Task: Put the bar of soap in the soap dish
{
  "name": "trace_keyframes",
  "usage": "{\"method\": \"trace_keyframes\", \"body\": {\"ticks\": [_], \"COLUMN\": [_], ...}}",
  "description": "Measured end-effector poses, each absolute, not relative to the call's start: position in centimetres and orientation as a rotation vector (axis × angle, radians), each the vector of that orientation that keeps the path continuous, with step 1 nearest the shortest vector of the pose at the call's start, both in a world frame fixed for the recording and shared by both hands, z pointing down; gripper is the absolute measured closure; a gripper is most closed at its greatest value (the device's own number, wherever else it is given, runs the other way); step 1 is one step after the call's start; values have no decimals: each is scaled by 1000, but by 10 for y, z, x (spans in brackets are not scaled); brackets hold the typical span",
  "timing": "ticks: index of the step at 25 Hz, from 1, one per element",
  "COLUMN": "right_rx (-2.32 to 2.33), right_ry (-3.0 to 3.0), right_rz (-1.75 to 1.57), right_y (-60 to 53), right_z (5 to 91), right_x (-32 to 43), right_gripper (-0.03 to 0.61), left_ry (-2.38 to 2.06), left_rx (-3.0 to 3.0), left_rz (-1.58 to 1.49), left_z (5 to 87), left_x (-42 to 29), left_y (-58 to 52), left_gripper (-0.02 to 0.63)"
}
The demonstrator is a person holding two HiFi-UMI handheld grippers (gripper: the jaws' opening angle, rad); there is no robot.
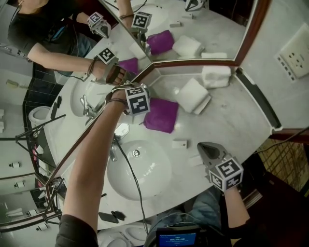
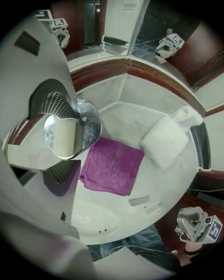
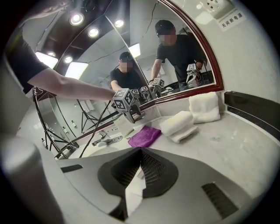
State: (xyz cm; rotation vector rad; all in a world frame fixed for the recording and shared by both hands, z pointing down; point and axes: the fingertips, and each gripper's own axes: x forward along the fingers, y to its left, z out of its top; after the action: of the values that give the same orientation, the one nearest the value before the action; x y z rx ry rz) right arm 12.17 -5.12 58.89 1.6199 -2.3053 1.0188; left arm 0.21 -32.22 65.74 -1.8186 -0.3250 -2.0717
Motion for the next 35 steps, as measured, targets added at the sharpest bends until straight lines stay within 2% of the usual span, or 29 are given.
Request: {"method": "trace_keyframes", "body": {"ticks": [4,7,24,35], "right_rx": [1643,1660,1631,1610], "right_ry": [-2323,-2315,-2321,-2333], "right_rz": [1005,1010,1016,976], "right_y": [-55,-57,-64,-62], "right_z": [587,585,583,568], "right_x": [127,133,118,105], "right_gripper": [572,572,572,572], "left_ry": [-327,-324,-236,-35], "left_rx": [-1822,-1894,-2028,-2328], "left_rz": [-2109,-2120,-2028,-1829], "left_z": [661,657,649,600], "left_x": [2,-1,-13,-1], "left_y": [-322,-319,-315,-294], "left_gripper": [318,356,364,364]}}
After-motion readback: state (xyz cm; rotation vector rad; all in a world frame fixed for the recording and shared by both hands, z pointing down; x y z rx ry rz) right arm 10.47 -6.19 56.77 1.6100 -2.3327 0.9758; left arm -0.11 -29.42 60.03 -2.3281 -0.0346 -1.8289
